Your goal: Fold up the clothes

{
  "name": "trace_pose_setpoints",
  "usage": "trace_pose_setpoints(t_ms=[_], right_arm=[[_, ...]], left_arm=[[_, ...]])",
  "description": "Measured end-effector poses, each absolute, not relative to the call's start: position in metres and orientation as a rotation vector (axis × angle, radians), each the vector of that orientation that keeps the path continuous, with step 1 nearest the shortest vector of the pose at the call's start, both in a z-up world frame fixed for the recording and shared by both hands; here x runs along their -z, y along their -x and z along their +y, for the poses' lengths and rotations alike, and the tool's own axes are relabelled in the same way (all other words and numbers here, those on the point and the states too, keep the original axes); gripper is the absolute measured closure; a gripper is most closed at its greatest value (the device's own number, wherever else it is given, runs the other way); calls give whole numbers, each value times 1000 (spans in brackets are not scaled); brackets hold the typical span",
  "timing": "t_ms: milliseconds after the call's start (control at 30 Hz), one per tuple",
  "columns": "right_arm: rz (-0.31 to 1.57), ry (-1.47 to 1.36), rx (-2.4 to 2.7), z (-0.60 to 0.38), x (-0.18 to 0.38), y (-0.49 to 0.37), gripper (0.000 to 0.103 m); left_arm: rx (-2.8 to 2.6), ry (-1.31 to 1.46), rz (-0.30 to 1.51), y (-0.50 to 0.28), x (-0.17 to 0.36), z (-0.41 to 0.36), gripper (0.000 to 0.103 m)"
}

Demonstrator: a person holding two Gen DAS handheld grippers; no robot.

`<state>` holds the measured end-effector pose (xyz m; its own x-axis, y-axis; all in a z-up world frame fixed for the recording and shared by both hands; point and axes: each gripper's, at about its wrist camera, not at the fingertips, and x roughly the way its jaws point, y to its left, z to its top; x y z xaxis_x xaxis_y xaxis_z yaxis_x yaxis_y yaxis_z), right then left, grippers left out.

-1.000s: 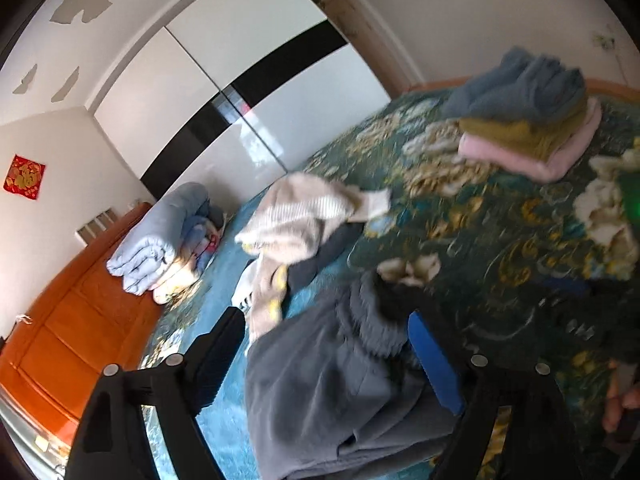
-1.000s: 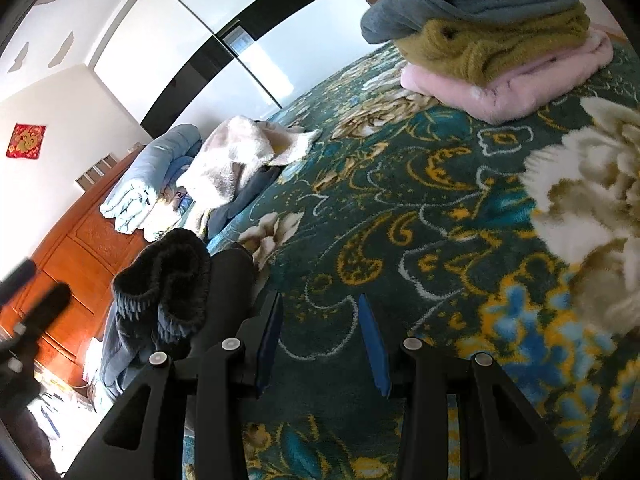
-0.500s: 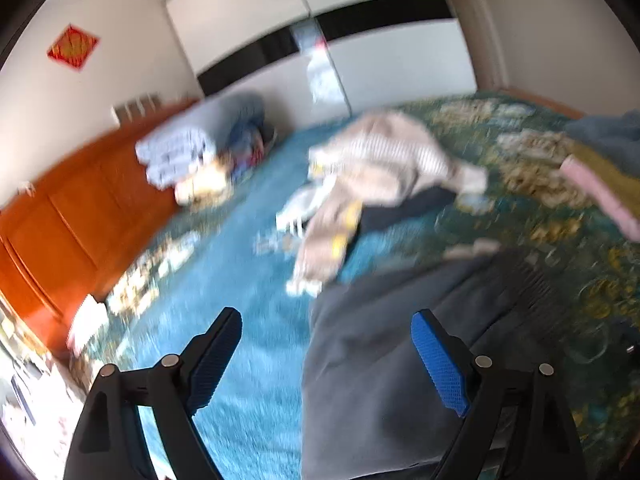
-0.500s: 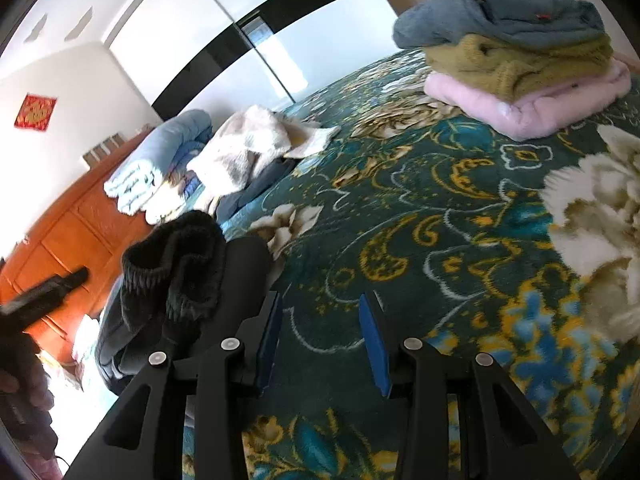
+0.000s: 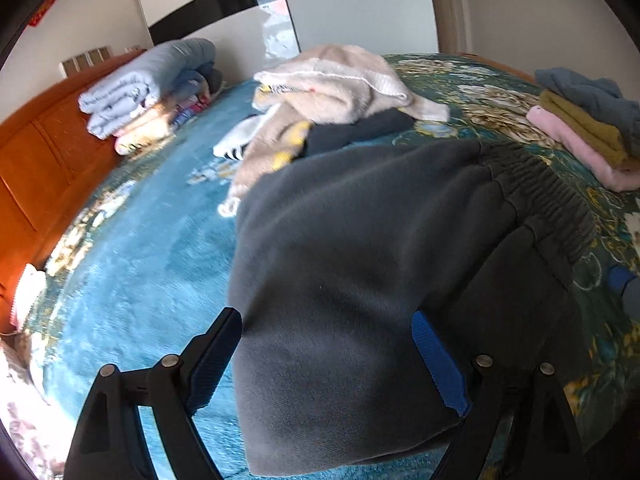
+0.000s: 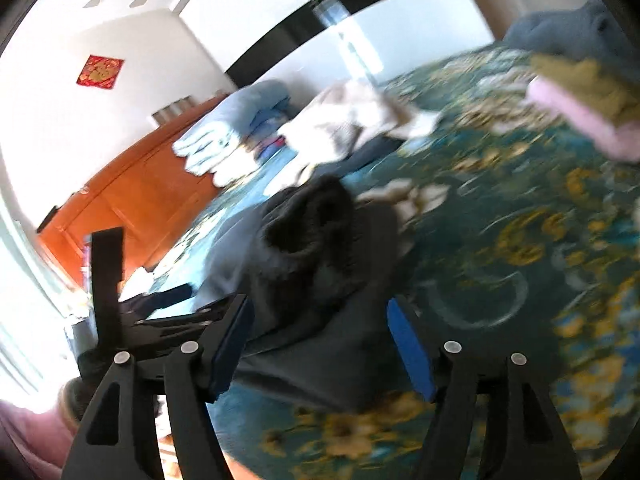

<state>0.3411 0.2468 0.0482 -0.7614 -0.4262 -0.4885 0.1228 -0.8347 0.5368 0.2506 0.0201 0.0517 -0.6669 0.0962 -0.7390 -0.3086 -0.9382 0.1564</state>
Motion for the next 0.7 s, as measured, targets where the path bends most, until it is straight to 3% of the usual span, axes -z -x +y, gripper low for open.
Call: trace_pose_setpoints(t_ms=[133,233,400,700], right_arm=[[-670,-1008,2559,228,-35,-326,32],[-738,-1023,2535,225,-34,-313,25],[-874,-969,2558,237,-48,-303,24],[-702,-1054,2473,223,-57,-244,24]], left_arm=[[-2606,1142,317,-249,-49,7,12],[-2572,1111,237,-250,-53,-7,12],[-2630,1050,89,-246,-66,-50,12],[-2721,1185,-129,-228,-46,-112,12]])
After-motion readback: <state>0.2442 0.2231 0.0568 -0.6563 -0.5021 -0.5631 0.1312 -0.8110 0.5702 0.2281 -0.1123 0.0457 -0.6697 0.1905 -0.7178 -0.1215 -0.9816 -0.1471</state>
